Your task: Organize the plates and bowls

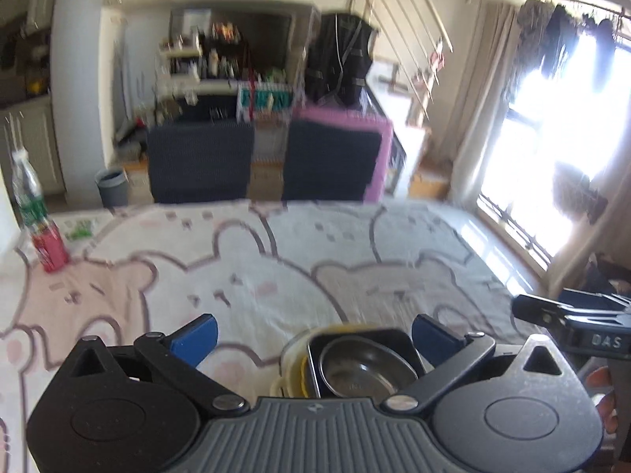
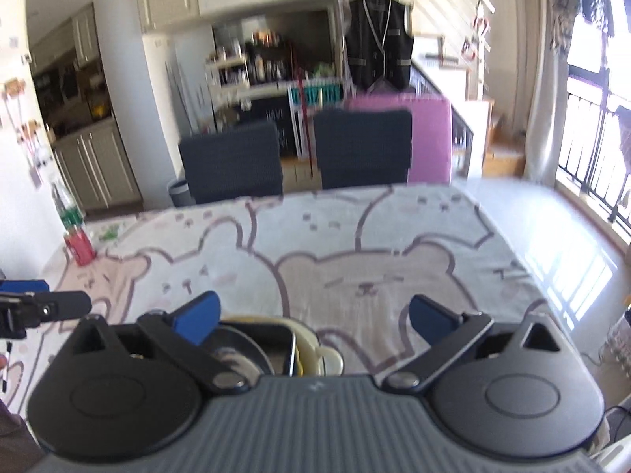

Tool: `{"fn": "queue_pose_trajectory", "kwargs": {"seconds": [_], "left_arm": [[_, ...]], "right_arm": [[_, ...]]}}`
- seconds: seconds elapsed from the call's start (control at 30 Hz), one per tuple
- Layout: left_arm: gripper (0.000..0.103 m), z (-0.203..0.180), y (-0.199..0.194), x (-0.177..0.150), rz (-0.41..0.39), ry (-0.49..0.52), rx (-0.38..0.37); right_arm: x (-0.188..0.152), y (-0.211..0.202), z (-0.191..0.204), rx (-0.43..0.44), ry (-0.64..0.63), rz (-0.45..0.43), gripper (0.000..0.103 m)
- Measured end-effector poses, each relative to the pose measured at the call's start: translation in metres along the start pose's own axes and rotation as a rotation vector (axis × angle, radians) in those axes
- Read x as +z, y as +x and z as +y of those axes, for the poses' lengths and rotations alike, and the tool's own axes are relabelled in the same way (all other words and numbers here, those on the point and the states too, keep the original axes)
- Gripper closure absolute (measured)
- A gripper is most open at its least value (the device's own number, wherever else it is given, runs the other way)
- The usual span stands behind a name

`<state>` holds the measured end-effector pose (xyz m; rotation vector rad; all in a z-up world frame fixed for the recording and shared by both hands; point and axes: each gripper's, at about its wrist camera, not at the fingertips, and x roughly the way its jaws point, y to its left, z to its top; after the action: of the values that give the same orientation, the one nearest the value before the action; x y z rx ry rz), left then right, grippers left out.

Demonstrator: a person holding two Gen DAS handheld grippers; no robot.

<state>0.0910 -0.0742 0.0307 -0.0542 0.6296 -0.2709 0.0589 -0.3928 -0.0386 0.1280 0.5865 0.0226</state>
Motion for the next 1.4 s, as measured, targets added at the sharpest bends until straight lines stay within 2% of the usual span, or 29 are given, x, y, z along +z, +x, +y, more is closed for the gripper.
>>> {"fn": "queue_pose_trajectory", "kwargs": {"seconds": [0.17, 0.33, 0.47, 0.8, 1.13, 1.4], "left_arm": [[0.0, -0.008, -0.034, -0.014, -0.099, 0.005, 0.089], [0.0, -0.01, -0.061, -0.041, -0.156, -0.017, 0.101], [0.0, -0.017, -0.067, -0.065, -0.14, -0.003, 0.095], [0.0, -0.031, -0.077, -0.123, -0.166, 0.042, 0.15], [0.0, -0.031, -0.062, -0.155, -0.125, 0.077, 0.196], [0.0, -0.027, -0.057, -0.171, -0.095, 0.076, 0.198]], "right_arm": [[-0.01, -0.033, -0.009, 0.006, 0.009, -0.096, 0.0], [-0.032, -0.053, -0.013, 0.002, -0.002, -0.141, 0.0], [-0.056, -0.065, -0.015, -0.021, -0.015, -0.157, 0.0], [-0.108, -0.078, -0.009, -0.048, -0.047, -0.161, 0.0], [-0.137, -0.087, -0.001, -0.074, -0.09, -0.148, 0.0], [-0.149, -0.083, 0.005, -0.09, -0.124, -0.133, 0.0]]}}
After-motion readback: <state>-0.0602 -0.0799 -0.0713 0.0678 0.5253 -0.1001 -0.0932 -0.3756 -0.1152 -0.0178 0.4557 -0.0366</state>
